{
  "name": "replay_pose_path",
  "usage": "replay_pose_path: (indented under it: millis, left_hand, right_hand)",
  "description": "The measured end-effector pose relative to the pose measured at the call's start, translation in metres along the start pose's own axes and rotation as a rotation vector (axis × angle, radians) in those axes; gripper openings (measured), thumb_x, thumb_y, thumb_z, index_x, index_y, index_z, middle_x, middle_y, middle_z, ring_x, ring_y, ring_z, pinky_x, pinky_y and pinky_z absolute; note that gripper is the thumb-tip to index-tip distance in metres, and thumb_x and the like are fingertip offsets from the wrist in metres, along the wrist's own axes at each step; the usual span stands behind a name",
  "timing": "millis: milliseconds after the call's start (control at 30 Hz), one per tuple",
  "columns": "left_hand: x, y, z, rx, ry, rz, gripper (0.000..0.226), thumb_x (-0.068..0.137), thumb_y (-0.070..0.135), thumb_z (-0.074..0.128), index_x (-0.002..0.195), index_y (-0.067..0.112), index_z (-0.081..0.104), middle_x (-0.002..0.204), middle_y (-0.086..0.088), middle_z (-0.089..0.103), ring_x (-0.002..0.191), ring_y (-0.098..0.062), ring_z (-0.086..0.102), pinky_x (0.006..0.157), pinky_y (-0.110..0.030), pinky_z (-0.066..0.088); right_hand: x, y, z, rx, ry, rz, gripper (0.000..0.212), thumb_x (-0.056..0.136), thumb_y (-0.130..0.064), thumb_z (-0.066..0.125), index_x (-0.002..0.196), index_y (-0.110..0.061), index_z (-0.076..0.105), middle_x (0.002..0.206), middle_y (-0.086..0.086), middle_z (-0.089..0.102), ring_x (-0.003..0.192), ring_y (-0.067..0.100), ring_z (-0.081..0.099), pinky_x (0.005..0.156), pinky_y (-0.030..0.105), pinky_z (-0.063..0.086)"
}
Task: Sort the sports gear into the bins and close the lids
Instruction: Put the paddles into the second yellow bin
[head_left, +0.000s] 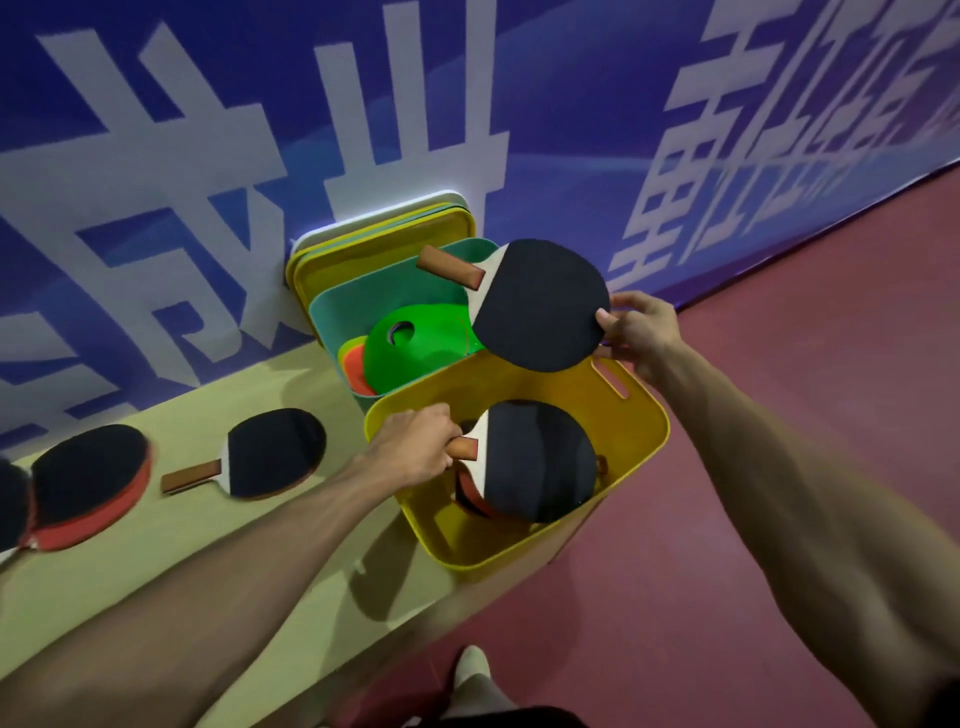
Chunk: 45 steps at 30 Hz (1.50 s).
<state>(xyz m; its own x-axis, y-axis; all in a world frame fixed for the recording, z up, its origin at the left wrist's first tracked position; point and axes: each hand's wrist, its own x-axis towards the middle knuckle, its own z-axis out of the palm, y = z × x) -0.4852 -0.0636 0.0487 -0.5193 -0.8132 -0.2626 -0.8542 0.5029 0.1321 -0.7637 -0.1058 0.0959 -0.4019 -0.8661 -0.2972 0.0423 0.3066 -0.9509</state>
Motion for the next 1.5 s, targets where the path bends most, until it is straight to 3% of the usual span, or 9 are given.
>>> replay_pose_path:
  millis: [133, 333, 433, 667, 867, 1000, 1100, 1267, 1500]
  left_hand:
    - [0.007, -0.004, 0.014, -0.098, 0.007, -0.043, 0.023, 0.088, 0.032, 0.058, 0.107, 0.027, 0.068, 0.105, 0.002, 0.058, 0.104, -0.024, 0.057, 0.080, -0.036, 0.048]
    - [-0.009, -0.017, -0.002, -0.368, 0.468, -0.058, 0.038, 0.082, 0.041, 0.039, 0.090, 0.023, 0.071, 0.095, 0.005, 0.070, 0.087, -0.019, 0.064, 0.073, -0.036, 0.054]
    - [-0.014, -0.024, -0.011, -0.446, 0.563, -0.044, 0.035, 0.082, 0.042, 0.041, 0.089, 0.021, 0.069, 0.091, 0.005, 0.069, 0.081, -0.016, 0.062, 0.068, -0.034, 0.053]
    - [-0.011, -0.032, -0.004, -0.498, 0.488, -0.114, 0.029, 0.084, 0.038, 0.045, 0.091, 0.021, 0.068, 0.092, 0.007, 0.065, 0.085, -0.013, 0.059, 0.076, -0.037, 0.052]
    - [-0.010, -0.038, 0.000, -0.501, 0.441, -0.133, 0.026, 0.086, 0.034, 0.046, 0.090, 0.022, 0.068, 0.093, 0.007, 0.063, 0.087, -0.011, 0.057, 0.077, -0.035, 0.050]
    - [-0.010, -0.044, -0.001, -0.516, 0.500, -0.117, 0.023, 0.087, 0.029, 0.050, 0.090, 0.017, 0.069, 0.092, 0.005, 0.062, 0.085, -0.010, 0.056, 0.075, -0.033, 0.049]
    - [-0.012, -0.049, -0.003, -0.528, 0.521, -0.115, 0.024, 0.086, 0.030, 0.049, 0.091, 0.017, 0.069, 0.092, 0.004, 0.062, 0.084, -0.011, 0.056, 0.074, -0.032, 0.049]
    - [-0.018, -0.067, -0.008, -0.584, 0.576, -0.124, 0.019, 0.088, 0.025, 0.053, 0.093, 0.015, 0.068, 0.093, 0.001, 0.064, 0.082, -0.012, 0.057, 0.075, -0.032, 0.050]
    - [-0.042, -0.116, -0.021, -0.779, 0.675, -0.450, 0.023, 0.092, 0.016, 0.053, 0.114, 0.016, 0.057, 0.099, -0.001, 0.060, 0.089, -0.014, 0.057, 0.072, -0.022, 0.044]
  right_hand:
    - [0.001, 0.014, -0.009, -0.134, -0.112, 0.050, 0.016, 0.089, -0.002, 0.061, 0.104, -0.008, 0.060, 0.081, 0.010, 0.062, 0.072, 0.022, 0.062, 0.053, 0.032, 0.058]
    - [0.012, 0.029, -0.005, -0.308, -0.261, 0.116, 0.016, 0.091, -0.003, 0.060, 0.105, -0.009, 0.061, 0.079, 0.006, 0.061, 0.069, 0.020, 0.059, 0.042, 0.023, 0.048]
    - [0.023, 0.037, -0.001, -0.466, -0.338, 0.152, 0.016, 0.090, -0.004, 0.061, 0.105, -0.010, 0.061, 0.081, 0.008, 0.062, 0.069, 0.020, 0.058, 0.045, 0.026, 0.049]
    - [0.033, 0.060, 0.022, -0.791, -0.557, 0.164, 0.016, 0.091, -0.006, 0.059, 0.106, -0.011, 0.062, 0.082, 0.005, 0.062, 0.072, 0.017, 0.059, 0.054, 0.029, 0.049]
    - [0.036, 0.086, 0.044, -1.076, -0.530, 0.033, 0.020, 0.089, -0.011, 0.064, 0.109, -0.009, 0.066, 0.099, 0.009, 0.062, 0.086, 0.023, 0.060, 0.049, 0.022, 0.049]
    - [0.034, 0.094, 0.052, -1.262, -0.531, -0.063, 0.032, 0.084, -0.005, 0.061, 0.116, -0.010, 0.064, 0.117, 0.009, 0.065, 0.107, 0.025, 0.061, 0.083, 0.030, 0.052]
    - [0.033, 0.087, 0.064, -1.255, -0.486, -0.145, 0.023, 0.085, -0.010, 0.059, 0.106, -0.010, 0.068, 0.108, 0.010, 0.069, 0.099, 0.025, 0.065, 0.087, 0.037, 0.054]
    - [0.015, 0.048, 0.094, -0.960, -0.696, -0.082, 0.010, 0.093, -0.016, 0.059, 0.088, -0.010, 0.065, 0.070, 0.005, 0.066, 0.056, 0.013, 0.064, 0.051, 0.024, 0.055]
    - [-0.023, -0.004, 0.161, -0.781, -0.726, -0.316, 0.020, 0.093, -0.025, 0.060, 0.090, -0.006, 0.067, 0.067, 0.010, 0.065, 0.056, 0.020, 0.063, 0.048, 0.029, 0.054]
